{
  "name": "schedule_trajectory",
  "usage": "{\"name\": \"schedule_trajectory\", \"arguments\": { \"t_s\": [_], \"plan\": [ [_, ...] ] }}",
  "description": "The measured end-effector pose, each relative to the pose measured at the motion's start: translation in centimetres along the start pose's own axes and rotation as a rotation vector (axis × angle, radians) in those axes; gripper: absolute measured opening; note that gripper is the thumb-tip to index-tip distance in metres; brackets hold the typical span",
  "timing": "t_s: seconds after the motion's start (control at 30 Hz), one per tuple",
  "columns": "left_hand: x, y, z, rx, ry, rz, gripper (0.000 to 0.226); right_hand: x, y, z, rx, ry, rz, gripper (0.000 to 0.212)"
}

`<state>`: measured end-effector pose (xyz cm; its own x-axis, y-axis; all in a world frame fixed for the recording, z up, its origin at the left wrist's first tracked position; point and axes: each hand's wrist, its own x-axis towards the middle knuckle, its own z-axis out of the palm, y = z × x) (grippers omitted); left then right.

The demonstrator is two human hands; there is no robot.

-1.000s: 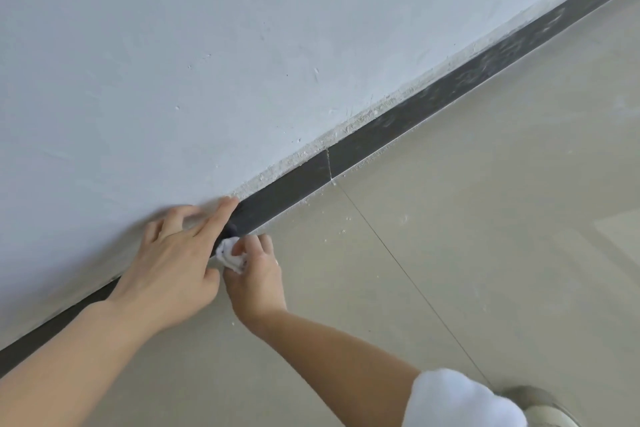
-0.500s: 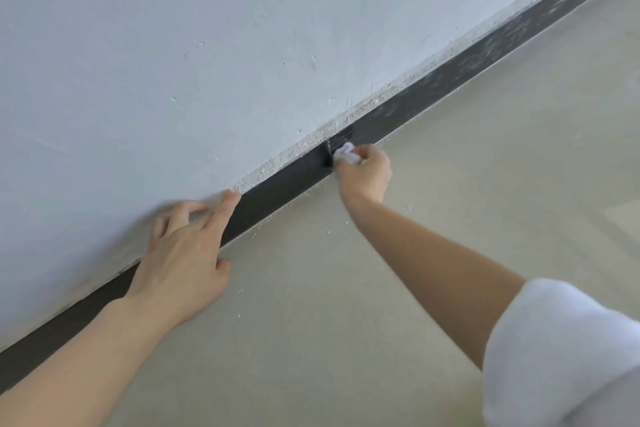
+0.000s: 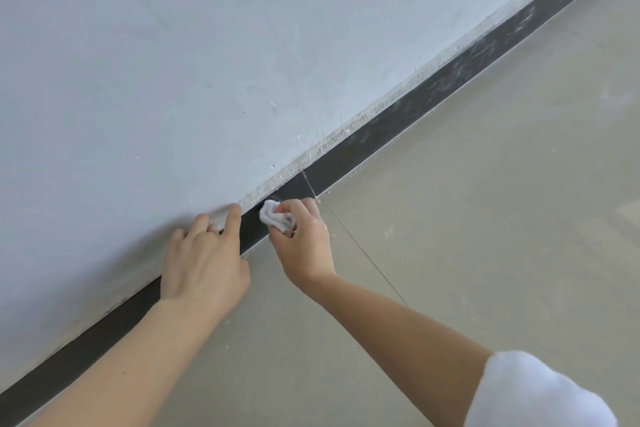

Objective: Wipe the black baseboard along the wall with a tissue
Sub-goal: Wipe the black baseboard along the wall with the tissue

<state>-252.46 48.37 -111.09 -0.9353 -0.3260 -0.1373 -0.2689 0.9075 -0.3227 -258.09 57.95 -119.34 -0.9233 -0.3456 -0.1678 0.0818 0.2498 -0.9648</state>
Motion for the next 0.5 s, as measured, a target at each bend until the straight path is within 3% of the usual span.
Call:
{"name": "schedule_trajectory", "arguments": {
  "t_s": [0.2,0.5],
  "plan": [
    [0.4,0.8,0.4,0.029,-0.043,0.015,0.076,3.2,-0.7,-3.0,0.142,0.082,0.03,0.011],
    [0.3,1.3,-0.3,0.075,-0.111,-0.01,0.083,7.1,0.3,-8.5,0.102,0.194,0.06,0.012]
  ]
}}
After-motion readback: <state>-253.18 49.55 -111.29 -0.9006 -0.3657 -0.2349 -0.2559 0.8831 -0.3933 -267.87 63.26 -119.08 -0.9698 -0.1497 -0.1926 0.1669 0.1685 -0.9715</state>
